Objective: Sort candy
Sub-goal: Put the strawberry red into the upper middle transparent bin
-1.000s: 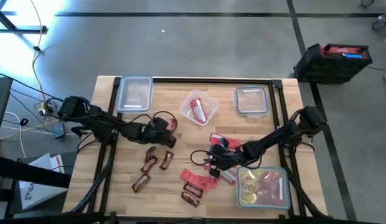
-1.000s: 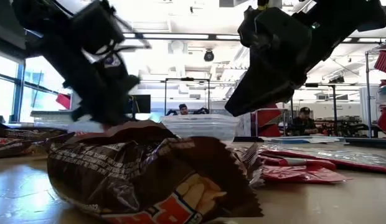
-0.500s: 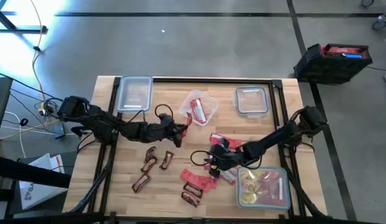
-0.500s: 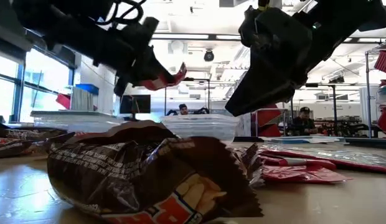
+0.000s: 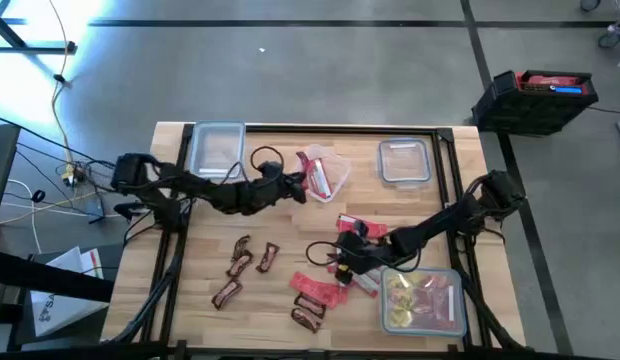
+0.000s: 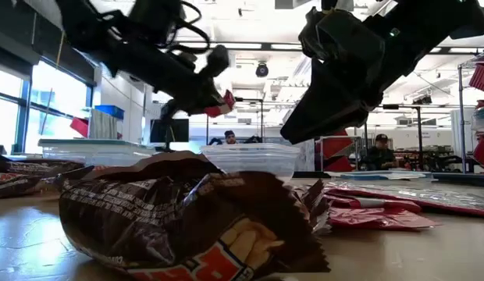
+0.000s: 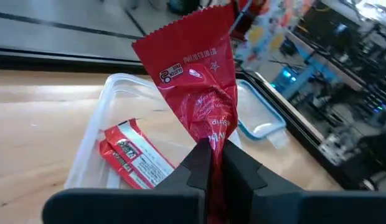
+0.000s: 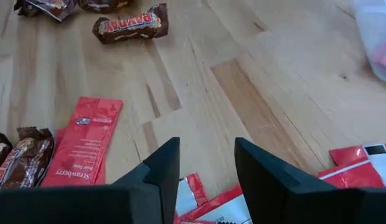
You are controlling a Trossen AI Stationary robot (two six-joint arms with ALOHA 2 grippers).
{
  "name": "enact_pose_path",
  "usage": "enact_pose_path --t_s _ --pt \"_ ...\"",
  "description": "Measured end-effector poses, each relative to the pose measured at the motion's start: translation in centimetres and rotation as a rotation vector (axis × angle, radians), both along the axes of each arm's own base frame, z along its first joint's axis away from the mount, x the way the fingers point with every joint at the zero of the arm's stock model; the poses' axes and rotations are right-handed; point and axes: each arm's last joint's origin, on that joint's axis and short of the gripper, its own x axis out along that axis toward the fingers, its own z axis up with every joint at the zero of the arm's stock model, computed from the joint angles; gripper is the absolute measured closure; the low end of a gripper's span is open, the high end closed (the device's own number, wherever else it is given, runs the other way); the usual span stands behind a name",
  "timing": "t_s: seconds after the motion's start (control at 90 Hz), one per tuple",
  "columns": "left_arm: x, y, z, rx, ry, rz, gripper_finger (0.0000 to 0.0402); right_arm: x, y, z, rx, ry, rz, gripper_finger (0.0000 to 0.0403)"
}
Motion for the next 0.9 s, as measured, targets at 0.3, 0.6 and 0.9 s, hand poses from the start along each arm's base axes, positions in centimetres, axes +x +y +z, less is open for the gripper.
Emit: enact_pose_path --t_s 0.3,0.6,0.9 --pt "3.9 1.2 -2.1 0.039 0.07 0.054 0.0367 0.0 0.2 0.1 0.005 -0.016 0.005 0.0279" --pt "4.0 2.4 -2.8 -0.008 0.06 0.064 0.03 0.1 0.2 0.2 0.004 -0.028 -0.001 0.0279" --pt "4.0 2.3 -2.5 -0.014 0.054 0.039 0.0275 0.2 0.2 0.2 0.009 -0.036 -0.001 0.0279"
